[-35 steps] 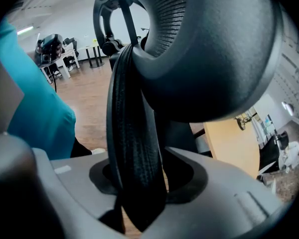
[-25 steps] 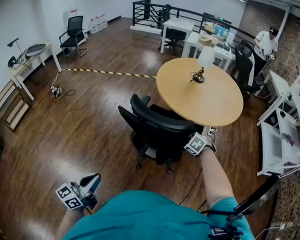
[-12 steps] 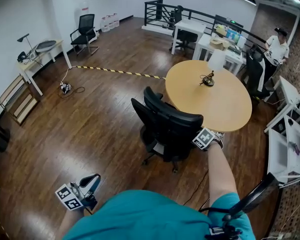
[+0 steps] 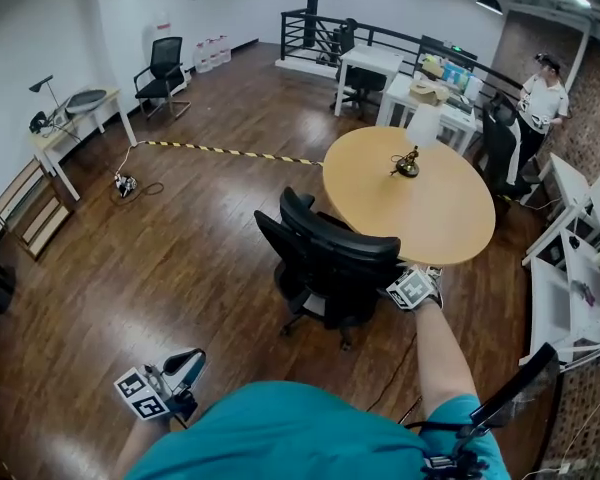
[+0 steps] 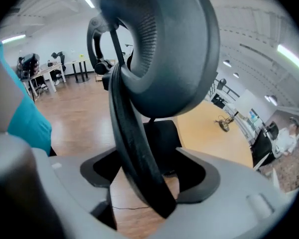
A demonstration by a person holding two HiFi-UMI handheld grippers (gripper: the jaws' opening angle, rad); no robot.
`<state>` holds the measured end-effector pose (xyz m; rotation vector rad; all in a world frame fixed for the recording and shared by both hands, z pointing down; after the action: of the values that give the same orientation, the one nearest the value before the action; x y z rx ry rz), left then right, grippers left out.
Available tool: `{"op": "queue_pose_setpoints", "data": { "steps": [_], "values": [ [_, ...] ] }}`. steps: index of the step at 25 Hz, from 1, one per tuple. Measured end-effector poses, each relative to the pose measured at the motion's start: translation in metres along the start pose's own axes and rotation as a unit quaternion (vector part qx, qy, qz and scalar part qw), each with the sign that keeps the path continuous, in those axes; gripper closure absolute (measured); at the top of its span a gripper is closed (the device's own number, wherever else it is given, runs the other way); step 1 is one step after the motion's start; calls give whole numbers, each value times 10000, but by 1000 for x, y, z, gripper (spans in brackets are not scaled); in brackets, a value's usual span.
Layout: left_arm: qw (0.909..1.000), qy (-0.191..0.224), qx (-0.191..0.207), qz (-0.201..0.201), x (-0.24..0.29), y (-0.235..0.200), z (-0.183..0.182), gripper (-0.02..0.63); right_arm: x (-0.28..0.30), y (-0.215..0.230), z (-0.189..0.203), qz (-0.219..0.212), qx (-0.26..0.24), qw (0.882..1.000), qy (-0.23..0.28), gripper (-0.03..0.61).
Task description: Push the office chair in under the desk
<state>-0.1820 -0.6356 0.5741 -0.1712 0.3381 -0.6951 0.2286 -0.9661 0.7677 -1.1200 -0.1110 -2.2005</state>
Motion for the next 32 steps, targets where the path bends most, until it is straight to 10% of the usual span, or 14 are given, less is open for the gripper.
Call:
{"op": "queue_pose_setpoints", "data": {
  "steps": [6, 11, 22, 32],
  "values": [
    [9992, -10, -139, 380, -26, -12, -11, 585, -62, -55, -6, 649, 355, 9917, 1056, 155],
    [9957, -30, -317, 865, -54, -23, -4, 586, -95, -157, 14, 146, 942, 9825, 1600, 316],
    [9761, -352, -668, 2039, -47, 18, 32, 586, -185, -311, 39, -700, 2128, 9231, 3126, 566],
    [9737, -466, -489, 2178, -61, 149, 57, 586, -305, -389, 78, -1192, 1726, 9030, 3750, 578]
  ]
}}
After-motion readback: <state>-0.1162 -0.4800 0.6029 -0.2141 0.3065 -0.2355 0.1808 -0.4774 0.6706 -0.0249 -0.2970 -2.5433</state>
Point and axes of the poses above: the fingertips, and each gripper's own axes: x forward along the fingers, y to its right, z out of its underside, the point moved 1 cm from there along -x, backward along the fingers, and after that the axes turned 2 degrees about x, right-handed, at the moved point
